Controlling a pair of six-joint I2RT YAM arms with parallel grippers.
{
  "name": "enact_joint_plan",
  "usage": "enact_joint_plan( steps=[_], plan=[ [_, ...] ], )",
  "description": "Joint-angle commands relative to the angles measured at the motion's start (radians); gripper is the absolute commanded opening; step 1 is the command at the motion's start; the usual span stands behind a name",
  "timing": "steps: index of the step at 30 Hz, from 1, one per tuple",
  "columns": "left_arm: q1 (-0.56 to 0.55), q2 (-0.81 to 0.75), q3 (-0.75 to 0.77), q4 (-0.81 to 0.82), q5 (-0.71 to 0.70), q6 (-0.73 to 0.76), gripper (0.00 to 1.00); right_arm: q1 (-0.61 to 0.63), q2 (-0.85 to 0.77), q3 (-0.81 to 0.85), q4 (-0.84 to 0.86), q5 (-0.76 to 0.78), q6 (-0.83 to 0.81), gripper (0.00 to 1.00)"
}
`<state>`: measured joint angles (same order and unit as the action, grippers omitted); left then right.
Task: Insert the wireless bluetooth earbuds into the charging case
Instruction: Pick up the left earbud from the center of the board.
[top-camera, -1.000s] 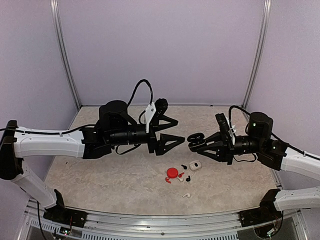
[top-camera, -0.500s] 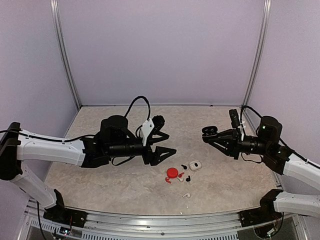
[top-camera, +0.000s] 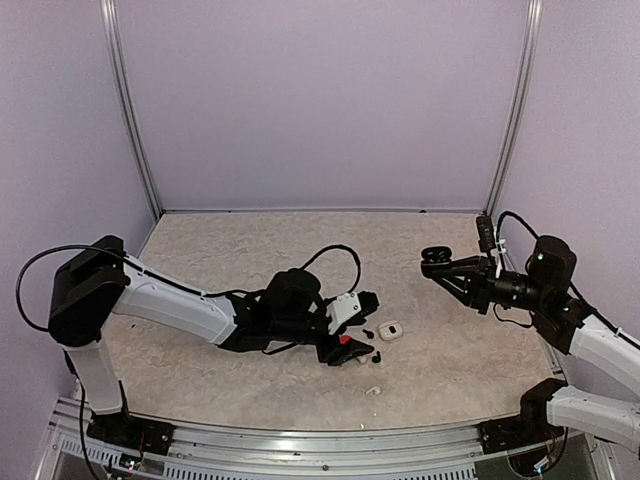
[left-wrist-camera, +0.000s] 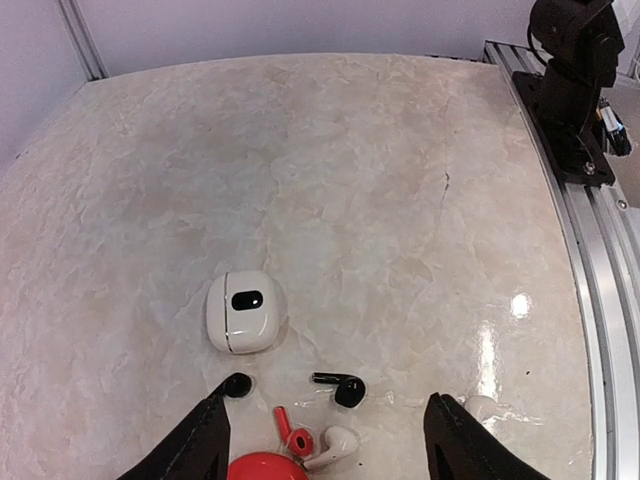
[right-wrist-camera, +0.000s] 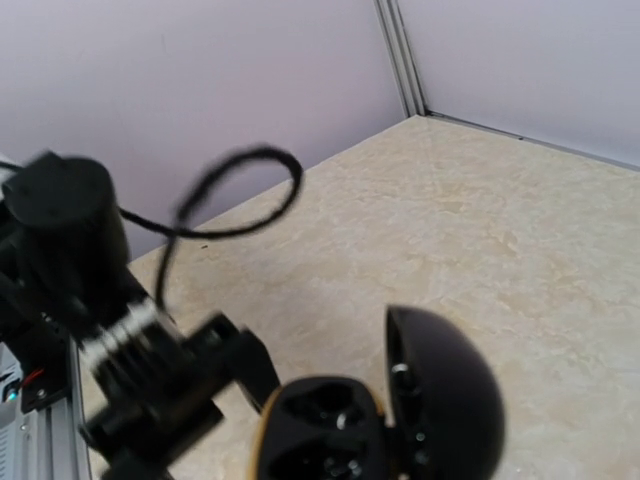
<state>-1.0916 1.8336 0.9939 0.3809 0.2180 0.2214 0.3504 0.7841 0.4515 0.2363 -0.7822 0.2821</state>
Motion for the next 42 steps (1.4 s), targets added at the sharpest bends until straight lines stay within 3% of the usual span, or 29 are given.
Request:
enact_joint_plan(
  steps=[1,16,42],
  plan=[
    [-0.012,0.080,0.048,0.019,0.044,0.069,0.66,-0.019,-0.017,-0.014,0.023,-0.024,0.017,0.00],
    [-0.027,0.265,0.211,-0.108,0.014,0.163,0.58,-0.028,-0.017,-0.020,0.024,-0.042,0.020,0.00],
    [-0.032,0.353,0.292,-0.229,-0.027,0.236,0.32,-0.046,-0.033,-0.037,0.017,-0.046,0.015,0.00]
  ],
)
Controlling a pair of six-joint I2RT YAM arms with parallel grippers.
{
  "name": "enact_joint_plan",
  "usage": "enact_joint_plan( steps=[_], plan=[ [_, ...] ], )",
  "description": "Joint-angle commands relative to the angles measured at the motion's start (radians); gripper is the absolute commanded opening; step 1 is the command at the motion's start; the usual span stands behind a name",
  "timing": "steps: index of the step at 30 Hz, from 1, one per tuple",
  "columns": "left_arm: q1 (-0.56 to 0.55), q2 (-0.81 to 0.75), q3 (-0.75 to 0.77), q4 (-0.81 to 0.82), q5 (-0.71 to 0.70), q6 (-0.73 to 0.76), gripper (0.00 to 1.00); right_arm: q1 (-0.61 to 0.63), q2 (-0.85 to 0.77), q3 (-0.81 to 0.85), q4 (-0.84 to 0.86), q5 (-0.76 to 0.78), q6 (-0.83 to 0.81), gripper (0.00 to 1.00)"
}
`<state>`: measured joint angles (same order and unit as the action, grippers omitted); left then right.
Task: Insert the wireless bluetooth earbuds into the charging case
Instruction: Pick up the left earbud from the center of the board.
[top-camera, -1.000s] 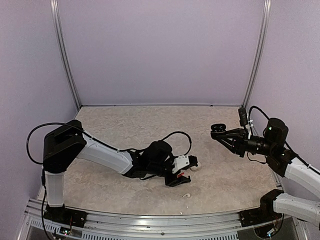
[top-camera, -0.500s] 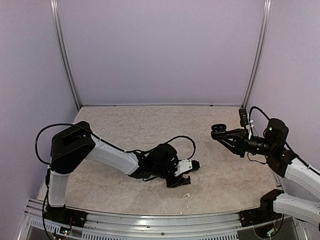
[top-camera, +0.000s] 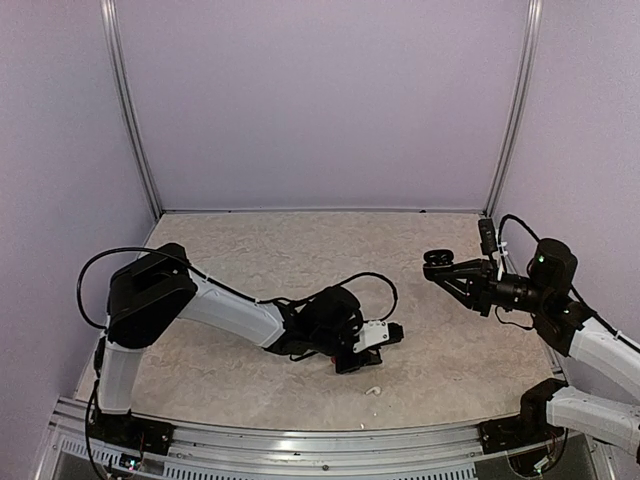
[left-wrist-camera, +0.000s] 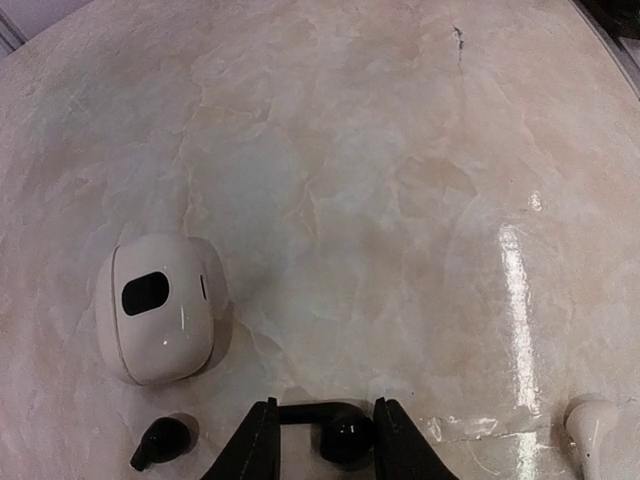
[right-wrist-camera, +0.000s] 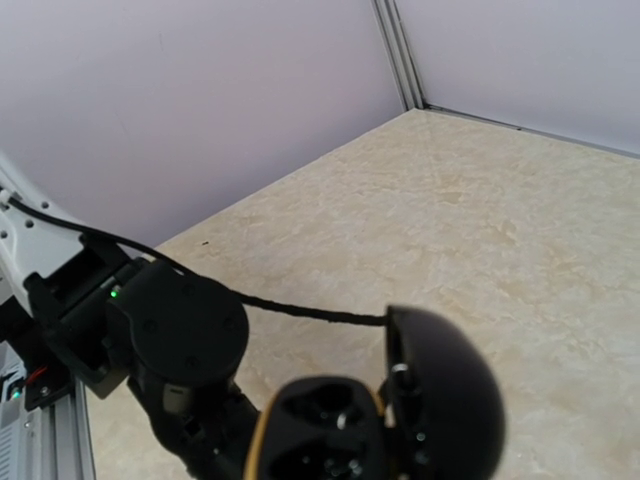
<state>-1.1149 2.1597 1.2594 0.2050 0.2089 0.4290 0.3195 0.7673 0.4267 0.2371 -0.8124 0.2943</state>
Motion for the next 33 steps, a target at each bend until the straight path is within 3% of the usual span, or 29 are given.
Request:
enact_joint_plan(
  steps=[1,17,33],
  plan=[
    [-0.010,0.026,0.027,-0.059,-0.024,0.032,0.31,-0.015,-0.016,-0.012,0.016,-0.016,0.002,0.00],
    [-0.017,0.004,0.063,-0.183,-0.102,0.072,0.29,-0.019,-0.018,-0.003,0.001,-0.016,-0.006,0.00],
    [-0.008,-0.059,0.051,-0.201,-0.085,0.084,0.19,-0.021,-0.028,-0.005,-0.004,-0.014,-0.009,0.00]
  ],
)
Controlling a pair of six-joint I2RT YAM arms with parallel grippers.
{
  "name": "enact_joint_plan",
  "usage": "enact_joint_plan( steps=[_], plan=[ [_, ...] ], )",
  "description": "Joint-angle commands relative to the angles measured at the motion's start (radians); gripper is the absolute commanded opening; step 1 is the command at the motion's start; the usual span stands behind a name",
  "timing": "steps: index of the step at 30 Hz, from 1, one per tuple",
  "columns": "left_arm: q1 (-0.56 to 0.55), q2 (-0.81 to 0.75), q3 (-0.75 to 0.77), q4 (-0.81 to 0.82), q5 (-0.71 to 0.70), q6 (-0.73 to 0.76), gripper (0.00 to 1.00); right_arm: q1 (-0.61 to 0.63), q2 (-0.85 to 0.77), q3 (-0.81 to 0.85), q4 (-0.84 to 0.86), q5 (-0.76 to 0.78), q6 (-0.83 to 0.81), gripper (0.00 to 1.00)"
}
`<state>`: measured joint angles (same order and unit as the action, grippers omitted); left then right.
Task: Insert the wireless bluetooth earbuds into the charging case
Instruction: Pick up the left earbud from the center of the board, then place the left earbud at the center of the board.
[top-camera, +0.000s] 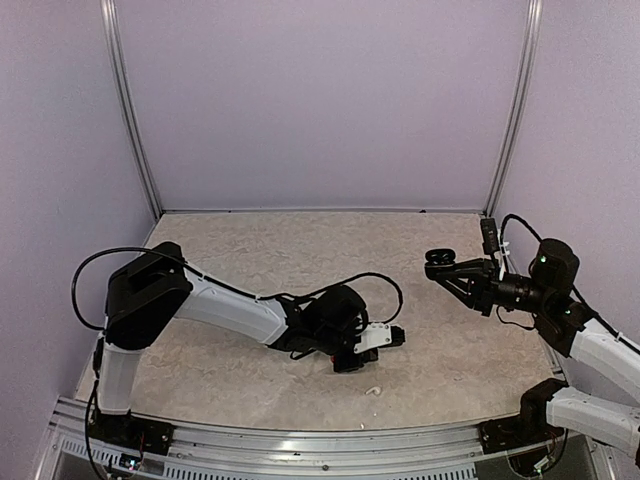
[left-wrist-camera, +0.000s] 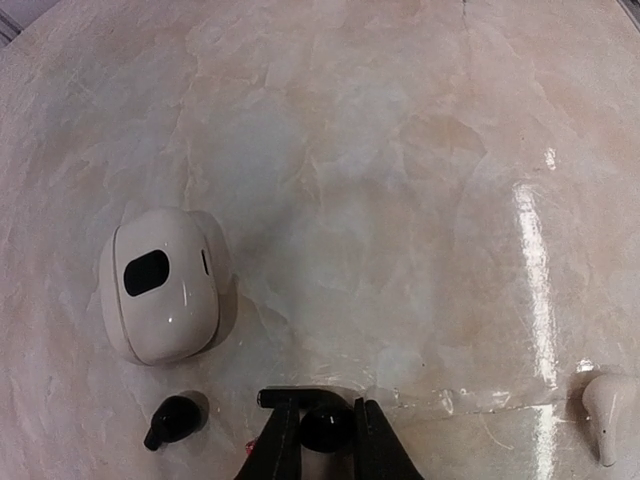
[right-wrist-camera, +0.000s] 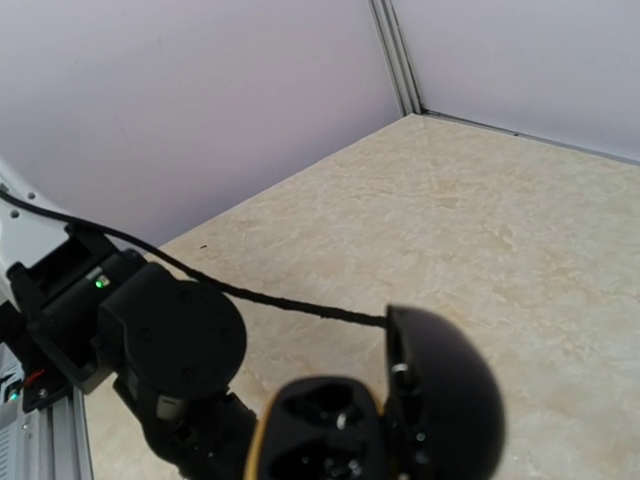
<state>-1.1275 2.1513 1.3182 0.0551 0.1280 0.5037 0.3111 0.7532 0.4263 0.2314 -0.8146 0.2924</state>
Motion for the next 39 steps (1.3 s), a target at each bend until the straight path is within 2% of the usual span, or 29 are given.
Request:
enact_joint_plan(
  steps=[1,11,19,26,30,34,39],
  plan=[
    [0.007,-0.059,-0.016,-0.046,0.003,0.005,0.19,-0.012,-0.014,-0.006,0.002,-0.012,-0.007,0.00],
    [0.064,-0.202,-0.149,0.090,0.133,-0.139,0.18,-0.013,-0.010,-0.015,0.026,-0.023,0.004,0.00],
    [0.147,-0.377,-0.363,0.174,0.057,-0.444,0.16,-0.015,-0.011,-0.023,0.039,-0.027,0.011,0.00],
    [0.240,-0.512,-0.459,0.024,-0.179,-0.882,0.16,-0.017,0.003,-0.021,0.065,-0.038,0.026,0.00],
    [0.265,-0.551,-0.495,-0.064,-0.250,-1.144,0.16,-0.015,0.008,-0.022,0.076,-0.042,0.031,0.00],
    [0.297,-0.524,-0.473,-0.178,-0.273,-1.294,0.17,-0.017,0.006,-0.023,0.079,-0.043,0.034,0.00],
    [0.326,-0.467,-0.450,-0.231,-0.240,-1.426,0.19,-0.017,0.000,-0.023,0.077,-0.041,0.032,0.00]
  ],
)
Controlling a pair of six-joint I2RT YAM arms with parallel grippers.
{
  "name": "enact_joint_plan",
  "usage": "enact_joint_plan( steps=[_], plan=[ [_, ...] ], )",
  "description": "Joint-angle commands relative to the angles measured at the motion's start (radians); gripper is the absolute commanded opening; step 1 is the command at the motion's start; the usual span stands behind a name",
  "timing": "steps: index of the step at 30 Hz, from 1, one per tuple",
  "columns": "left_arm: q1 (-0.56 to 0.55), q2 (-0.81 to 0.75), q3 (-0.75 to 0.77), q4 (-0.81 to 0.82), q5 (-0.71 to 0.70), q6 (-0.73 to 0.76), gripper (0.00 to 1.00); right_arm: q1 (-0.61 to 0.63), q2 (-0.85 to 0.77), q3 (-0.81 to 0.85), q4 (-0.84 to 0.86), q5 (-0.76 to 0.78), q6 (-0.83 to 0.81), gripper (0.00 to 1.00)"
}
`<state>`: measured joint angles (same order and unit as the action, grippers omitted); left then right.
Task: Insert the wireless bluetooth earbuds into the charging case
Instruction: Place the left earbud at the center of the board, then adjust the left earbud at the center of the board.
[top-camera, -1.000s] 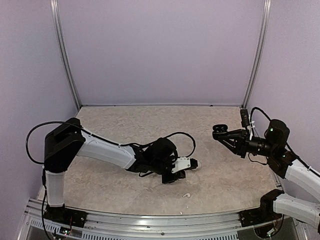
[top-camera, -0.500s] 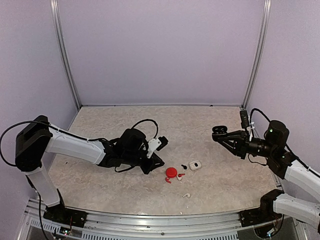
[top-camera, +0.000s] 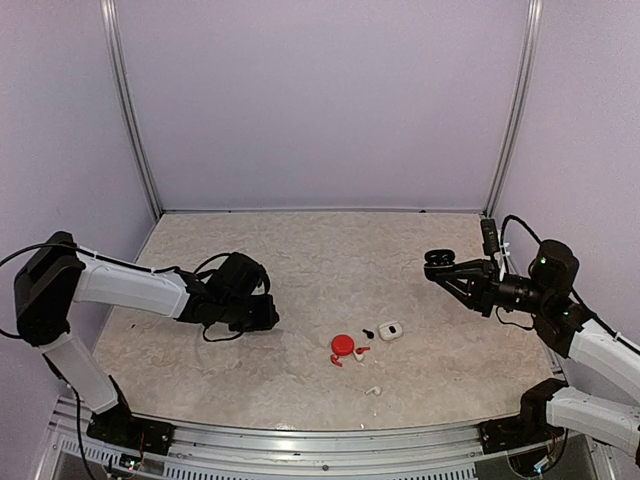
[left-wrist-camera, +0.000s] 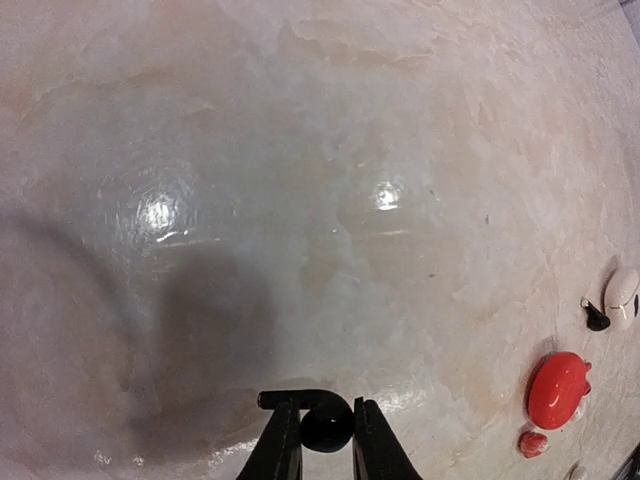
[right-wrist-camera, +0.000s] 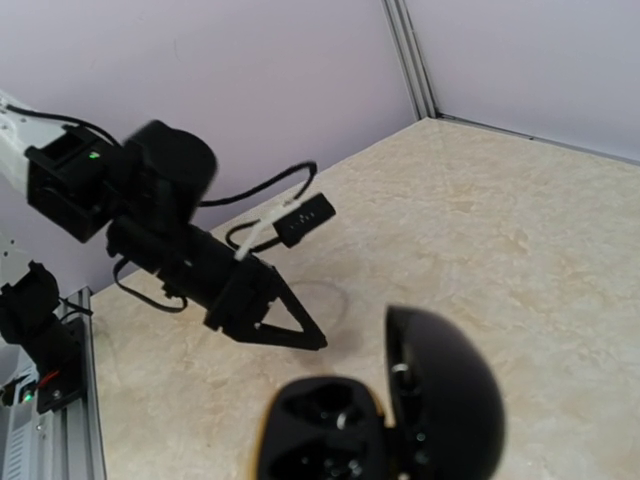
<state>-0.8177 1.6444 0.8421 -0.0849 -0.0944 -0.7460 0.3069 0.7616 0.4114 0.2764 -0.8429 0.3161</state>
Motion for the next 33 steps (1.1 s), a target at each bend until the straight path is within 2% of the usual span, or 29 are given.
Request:
enact_joint_plan(
  steps=[1,6,7,9,11,13,17,19,22,24,29,33],
  plan=[
    [0.018,0.049,0.026,-0.095,-0.019,-0.199,0.19,-0.013,-0.010,-0.011,0.037,-0.012,0.012,0.00],
    [0.063,0.086,0.023,-0.102,0.039,-0.285,0.22,-0.013,-0.013,-0.013,0.035,-0.010,0.010,0.00],
    [0.072,0.087,0.023,-0.102,0.043,-0.299,0.26,-0.013,-0.013,-0.011,0.031,-0.011,0.009,0.00],
    [0.086,0.078,0.020,-0.102,0.046,-0.316,0.43,-0.014,-0.014,-0.010,0.027,-0.012,0.005,0.00],
    [0.093,0.059,0.027,-0.095,0.058,-0.299,0.53,-0.013,-0.014,-0.011,0.024,-0.012,0.004,0.00],
    [0.092,0.049,0.070,-0.134,0.031,-0.242,0.56,-0.014,-0.014,-0.015,0.030,-0.012,0.006,0.00],
    [0.104,0.045,0.201,-0.257,-0.048,0.001,0.58,-0.014,-0.016,-0.018,0.031,-0.016,0.009,0.00],
    [0.111,0.027,0.210,-0.274,-0.084,0.118,0.71,-0.014,-0.020,-0.017,0.025,-0.015,0.006,0.00],
    [0.180,-0.022,0.142,-0.143,0.108,0.266,0.79,-0.014,-0.016,-0.016,0.024,-0.015,0.005,0.00],
    [0.240,-0.037,0.110,-0.093,0.220,0.275,0.79,-0.014,-0.014,-0.013,0.023,-0.017,0.006,0.00],
    [0.222,0.026,0.178,-0.189,0.137,0.280,0.77,-0.014,-0.019,-0.003,0.006,-0.015,0.000,0.00],
    [0.215,0.086,0.183,-0.180,0.163,0.256,0.75,-0.015,-0.019,-0.001,0.001,-0.013,-0.002,0.00]
  ],
)
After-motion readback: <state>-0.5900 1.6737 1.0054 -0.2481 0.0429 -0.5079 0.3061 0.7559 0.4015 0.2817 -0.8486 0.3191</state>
